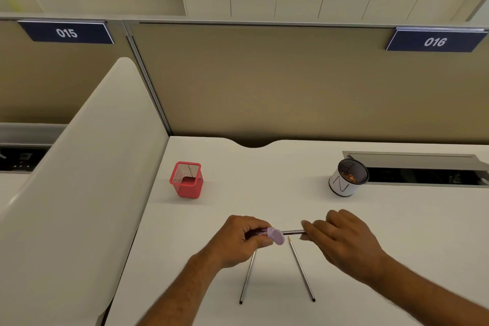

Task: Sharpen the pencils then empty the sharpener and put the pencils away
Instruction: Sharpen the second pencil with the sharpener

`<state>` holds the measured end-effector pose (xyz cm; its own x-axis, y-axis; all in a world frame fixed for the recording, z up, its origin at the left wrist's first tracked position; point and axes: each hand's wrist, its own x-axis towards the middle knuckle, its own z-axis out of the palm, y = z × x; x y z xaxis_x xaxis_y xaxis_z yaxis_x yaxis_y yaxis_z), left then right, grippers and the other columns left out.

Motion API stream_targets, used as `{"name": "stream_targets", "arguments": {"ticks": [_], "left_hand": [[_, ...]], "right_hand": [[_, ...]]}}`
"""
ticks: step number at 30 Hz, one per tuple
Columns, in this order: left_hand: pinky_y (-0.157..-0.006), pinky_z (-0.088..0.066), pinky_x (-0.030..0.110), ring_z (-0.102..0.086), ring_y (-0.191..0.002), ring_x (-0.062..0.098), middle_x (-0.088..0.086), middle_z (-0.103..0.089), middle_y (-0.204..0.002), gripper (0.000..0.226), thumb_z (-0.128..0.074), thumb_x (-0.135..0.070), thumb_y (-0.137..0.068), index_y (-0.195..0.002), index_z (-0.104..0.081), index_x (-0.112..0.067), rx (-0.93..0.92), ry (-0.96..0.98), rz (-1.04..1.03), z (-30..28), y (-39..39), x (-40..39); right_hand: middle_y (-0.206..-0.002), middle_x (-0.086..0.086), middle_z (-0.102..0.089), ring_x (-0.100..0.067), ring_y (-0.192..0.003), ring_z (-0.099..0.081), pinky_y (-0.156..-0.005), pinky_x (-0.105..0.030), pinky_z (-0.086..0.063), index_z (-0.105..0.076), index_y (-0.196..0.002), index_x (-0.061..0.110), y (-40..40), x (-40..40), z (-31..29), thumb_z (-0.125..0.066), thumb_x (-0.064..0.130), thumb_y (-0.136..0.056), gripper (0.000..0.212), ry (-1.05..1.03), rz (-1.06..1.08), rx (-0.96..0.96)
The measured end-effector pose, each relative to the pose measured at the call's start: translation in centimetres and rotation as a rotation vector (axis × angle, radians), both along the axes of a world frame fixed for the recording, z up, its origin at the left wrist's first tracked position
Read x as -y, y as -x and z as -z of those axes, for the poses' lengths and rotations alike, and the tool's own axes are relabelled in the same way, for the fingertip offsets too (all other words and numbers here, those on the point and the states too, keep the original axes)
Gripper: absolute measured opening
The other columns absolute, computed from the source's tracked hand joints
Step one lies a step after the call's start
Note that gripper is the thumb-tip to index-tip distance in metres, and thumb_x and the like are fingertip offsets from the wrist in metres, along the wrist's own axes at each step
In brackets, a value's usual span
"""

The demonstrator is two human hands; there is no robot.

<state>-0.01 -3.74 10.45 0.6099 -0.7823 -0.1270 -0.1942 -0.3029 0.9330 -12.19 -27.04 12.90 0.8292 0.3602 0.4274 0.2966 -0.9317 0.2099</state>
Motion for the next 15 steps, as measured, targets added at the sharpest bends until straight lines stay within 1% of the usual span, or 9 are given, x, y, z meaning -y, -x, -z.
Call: {"name": "stream_targets", "arguments": {"ticks": [2, 4, 5, 6, 7, 9, 11, 13, 15], "left_hand": [[-0.087, -0.057, 0.038, -0.068, -0.093, 0.017, 0.000, -0.075, -0.099, 0.013, -0.067, -0.019, -0.092, -0.102, -0.076, -0.018, 0.015, -0.004, 0.002, -0.1, 0.0, 0.0], [-0.082, -0.056, 0.035, -0.066, -0.087, 0.015, -0.001, -0.073, -0.094, 0.012, -0.067, -0.021, -0.092, -0.100, -0.076, -0.022, 0.078, -0.015, 0.024, -0.2, -0.1, 0.0], [-0.078, -0.055, 0.035, -0.064, -0.084, 0.015, -0.002, -0.072, -0.092, 0.011, -0.068, -0.022, -0.091, -0.098, -0.076, -0.024, 0.122, -0.020, 0.035, -0.2, -0.1, 0.0], [-0.075, -0.054, 0.034, -0.063, -0.082, 0.016, -0.003, -0.072, -0.090, 0.011, -0.068, -0.021, -0.089, -0.097, -0.075, -0.025, 0.163, -0.015, 0.041, -0.2, -0.1, 0.0], [-0.073, -0.053, 0.031, -0.062, -0.081, 0.015, -0.004, -0.071, -0.088, 0.011, -0.068, -0.019, -0.087, -0.095, -0.074, -0.025, 0.202, -0.003, 0.042, -0.2, 0.0, 0.0], [-0.070, -0.048, 0.019, -0.061, -0.080, 0.011, -0.009, -0.070, -0.086, 0.011, -0.067, -0.019, -0.084, -0.092, -0.070, -0.026, 0.270, 0.022, 0.042, -0.2, 0.1, 0.2], [-0.072, -0.044, 0.012, -0.061, -0.083, 0.009, -0.012, -0.070, -0.088, 0.012, -0.067, -0.021, -0.084, -0.094, -0.068, -0.028, 0.295, 0.028, 0.044, -0.1, 0.3, 0.3], [-0.072, -0.047, 0.017, -0.062, -0.084, 0.010, -0.011, -0.071, -0.090, 0.013, -0.067, -0.021, -0.085, -0.096, -0.068, -0.029, 0.274, 0.021, 0.049, 0.0, 0.5, 0.4], [-0.073, -0.052, 0.028, -0.062, -0.083, 0.013, -0.007, -0.072, -0.090, 0.013, -0.067, -0.021, -0.087, -0.097, -0.071, -0.026, 0.232, 0.001, 0.050, 0.2, 0.5, 0.3]], "right_hand": [[-0.058, 0.000, -0.056, -0.021, -0.048, -0.045, -0.041, -0.032, -0.036, -0.072, -0.083, 0.011, 0.1, -0.2, 0.0, -0.058, 0.029, -0.095, 0.026, 0.013, 0.003, -0.016], [-0.053, 0.002, -0.052, -0.021, -0.044, -0.046, -0.038, -0.030, -0.036, -0.068, -0.073, 0.015, 0.3, -0.7, -0.1, -0.044, 0.037, -0.099, 0.042, -0.056, 0.053, -0.117], [-0.053, 0.003, -0.054, -0.021, -0.044, -0.049, -0.038, -0.030, -0.038, -0.066, -0.071, 0.017, 0.2, -1.0, -0.3, -0.034, 0.043, -0.100, 0.051, -0.105, 0.109, -0.209], [-0.056, 0.003, -0.058, -0.022, -0.048, -0.052, -0.042, -0.031, -0.042, -0.064, -0.074, 0.019, 0.1, -1.2, -0.6, -0.026, 0.049, -0.100, 0.055, -0.147, 0.183, -0.336], [-0.061, 0.003, -0.061, -0.021, -0.053, -0.055, -0.050, -0.033, -0.045, -0.063, -0.078, 0.021, -0.1, -1.1, -0.8, -0.025, 0.053, -0.099, 0.055, -0.200, 0.239, -0.497], [-0.061, 0.009, -0.059, -0.012, -0.056, -0.052, -0.062, -0.033, -0.047, -0.063, -0.079, 0.021, -0.6, -0.7, -1.1, -0.034, 0.051, -0.099, 0.046, -0.386, 0.282, -0.743], [-0.055, 0.012, -0.054, -0.006, -0.053, -0.049, -0.062, -0.026, -0.042, -0.063, -0.070, 0.023, -1.2, -0.3, -1.6, -0.041, 0.047, -0.099, 0.044, -0.555, 0.280, -0.849], [-0.054, 0.010, -0.055, -0.006, -0.051, -0.048, -0.061, -0.025, -0.042, -0.065, -0.069, 0.024, -1.3, -0.1, -1.8, -0.045, 0.048, -0.098, 0.042, -0.609, 0.263, -0.865], [-0.062, 0.011, -0.060, -0.005, -0.054, -0.048, -0.063, -0.029, -0.046, -0.067, -0.080, 0.027, -1.0, -0.1, -1.8, -0.055, 0.052, -0.090, 0.030, -0.556, 0.261, -0.788]]}}
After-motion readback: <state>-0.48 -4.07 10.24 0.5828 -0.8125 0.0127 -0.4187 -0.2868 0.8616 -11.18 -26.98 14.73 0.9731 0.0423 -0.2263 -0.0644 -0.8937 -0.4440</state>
